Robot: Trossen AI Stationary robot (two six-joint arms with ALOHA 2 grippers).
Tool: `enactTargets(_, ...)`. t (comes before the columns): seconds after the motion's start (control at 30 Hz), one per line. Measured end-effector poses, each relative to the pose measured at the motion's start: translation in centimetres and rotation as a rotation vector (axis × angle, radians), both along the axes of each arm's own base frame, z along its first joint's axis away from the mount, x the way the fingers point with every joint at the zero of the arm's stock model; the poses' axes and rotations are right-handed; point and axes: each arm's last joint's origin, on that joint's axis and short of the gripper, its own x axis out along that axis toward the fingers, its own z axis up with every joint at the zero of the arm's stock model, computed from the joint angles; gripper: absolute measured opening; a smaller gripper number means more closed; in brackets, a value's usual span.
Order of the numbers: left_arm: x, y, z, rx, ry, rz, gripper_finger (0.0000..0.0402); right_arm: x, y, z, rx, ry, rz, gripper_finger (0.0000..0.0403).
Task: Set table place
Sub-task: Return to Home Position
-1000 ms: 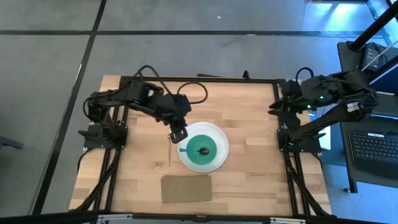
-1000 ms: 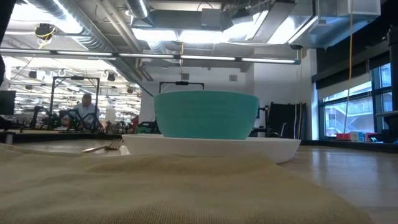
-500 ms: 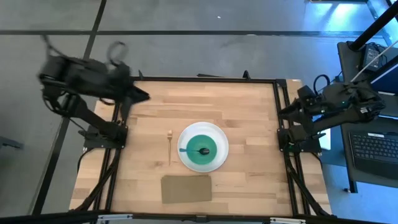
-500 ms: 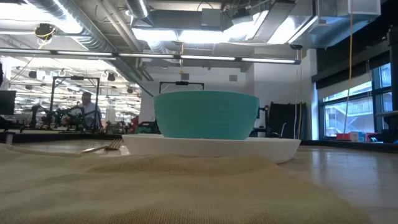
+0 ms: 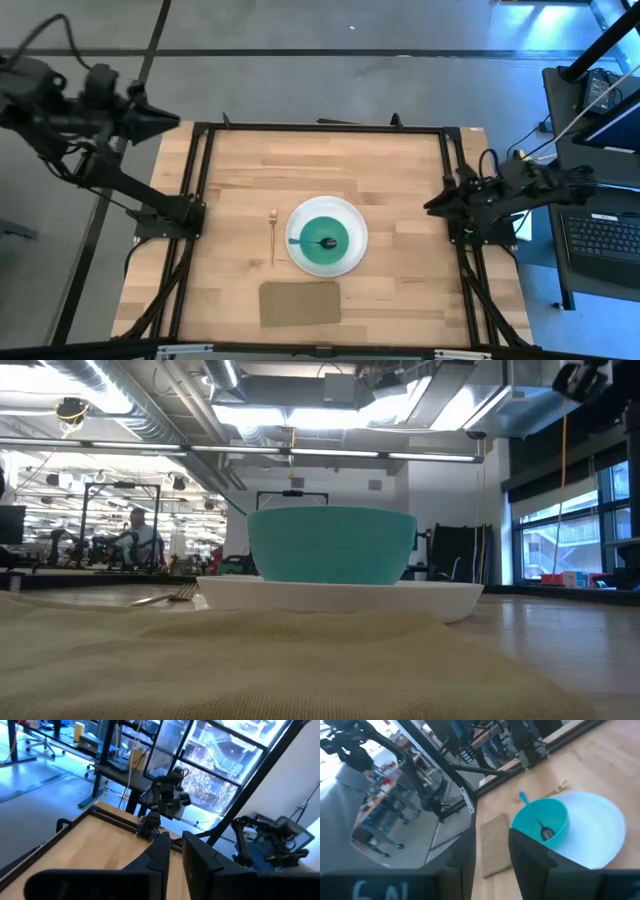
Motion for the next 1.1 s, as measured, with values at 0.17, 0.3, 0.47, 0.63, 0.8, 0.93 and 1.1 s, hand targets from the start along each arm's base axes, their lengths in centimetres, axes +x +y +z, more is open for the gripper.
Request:
enactTargets(0.17,-3.9,0.6,-0.4,-0.029,-0.064,0.024,0.0035,0.8,0.3,-2.1,0.074,-0.063,0.028,0.0117)
enactTargets(0.3,-5.1,0.9,-1.4,-0.003,-0.054,0.038,0.0028,1.3,0.4,-2.5,0.088,-0.141,0.048,0.0117)
enactTargets(0.47,-6.6,1.1,-3.3,-0.041,-0.053,0.063,0.0021,1.5,0.5,-2.7,0.096,-0.166,0.048,0.0117)
enactTargets(0.63,-6.9,1.2,-6.0,-0.069,-0.058,0.067,0.0013,1.5,0.5,-2.6,0.098,-0.176,0.047,0.0117)
enactTargets(0.8,-7.5,1.2,-9.5,-0.063,-0.150,0.024,0.0005,1.5,0.5,-2.6,0.098,-0.174,0.047,0.0117)
enactTargets(0.93,-7.4,1.1,-13.0,-0.056,-0.204,-0.006,0.0001,1.5,0.5,-2.6,0.097,-0.174,0.046,0.0117)
enactTargets(1.1,-6.3,0.8,-17.6,-0.029,-0.300,-0.032,0.0009,1.5,0.5,-2.6,0.096,-0.174,0.045,0.0117)
